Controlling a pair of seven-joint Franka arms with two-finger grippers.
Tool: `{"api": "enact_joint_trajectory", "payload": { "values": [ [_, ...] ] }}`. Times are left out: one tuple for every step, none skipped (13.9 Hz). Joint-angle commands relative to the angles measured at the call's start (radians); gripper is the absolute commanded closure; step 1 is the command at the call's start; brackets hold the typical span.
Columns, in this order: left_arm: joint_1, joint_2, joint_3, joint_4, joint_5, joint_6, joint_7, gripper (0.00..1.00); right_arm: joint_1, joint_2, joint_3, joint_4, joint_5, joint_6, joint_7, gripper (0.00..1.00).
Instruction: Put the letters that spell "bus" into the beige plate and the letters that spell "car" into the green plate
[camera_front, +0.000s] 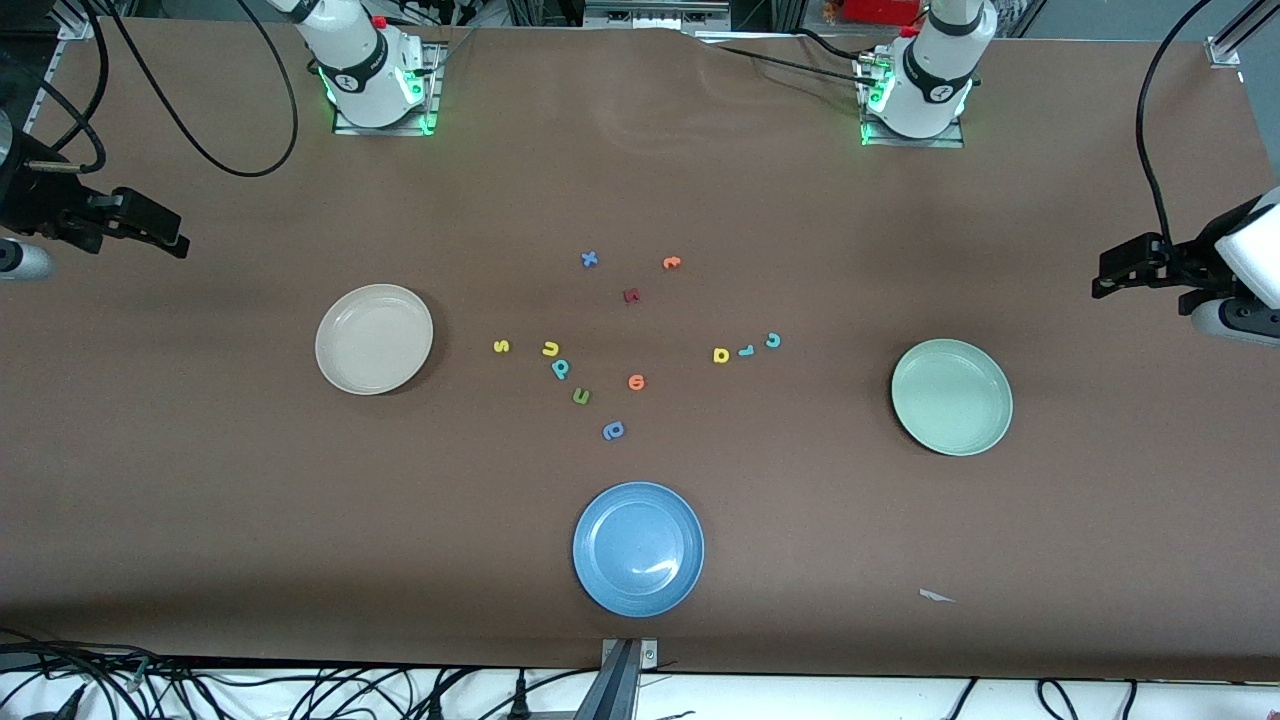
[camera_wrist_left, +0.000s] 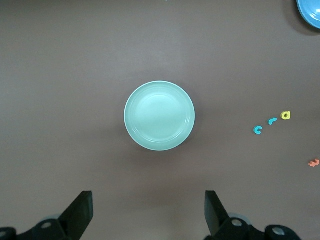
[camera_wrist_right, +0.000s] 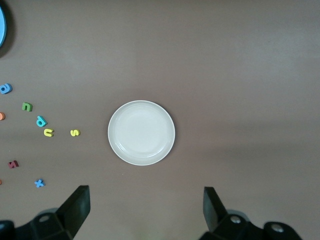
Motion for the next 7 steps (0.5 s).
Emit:
{"api": "enact_joint_trajectory", "payload": {
  "values": [
    [-0.001, -0.006, 0.005, -0.007, -0.011, 0.005, 0.026, 0.01, 0.004, -0.003, 0.001, 0.014, -0.009, -0.016, 0.014, 0.0],
    [-0.001, -0.006, 0.005, -0.007, -0.011, 0.005, 0.026, 0.01, 0.004, -0.003, 0.003, 0.014, -0.01, -0.016, 0.014, 0.0],
    [-0.001, -0.006, 0.005, -0.007, -0.011, 0.005, 0.026, 0.01, 0.004, -0.005, 0.003, 0.016, -0.012, -0.014, 0.014, 0.0],
    [0.0, -0.006, 0.005, -0.005, -0.011, 0.005, 0.026, 0.01, 0.008, -0.005, 0.003, 0.016, -0.012, -0.017, 0.012, 0.0],
    [-0.001, -0.006, 0.004, -0.005, -0.012, 0.005, 0.026, 0.01, 0.008, -0.017, 0.004, 0.011, -0.01, -0.032, 0.012, 0.0],
    [-0.004, -0.006, 0.004, -0.005, -0.011, 0.005, 0.024, 0.01, 0.008, -0.018, 0.009, 0.011, -0.01, -0.045, 0.012, 0.0],
    [-0.004, -0.006, 0.004, -0.005, -0.011, 0.003, 0.024, 0.01, 0.008, -0.018, 0.009, 0.011, -0.01, -0.046, 0.012, 0.0]
  ]
}}
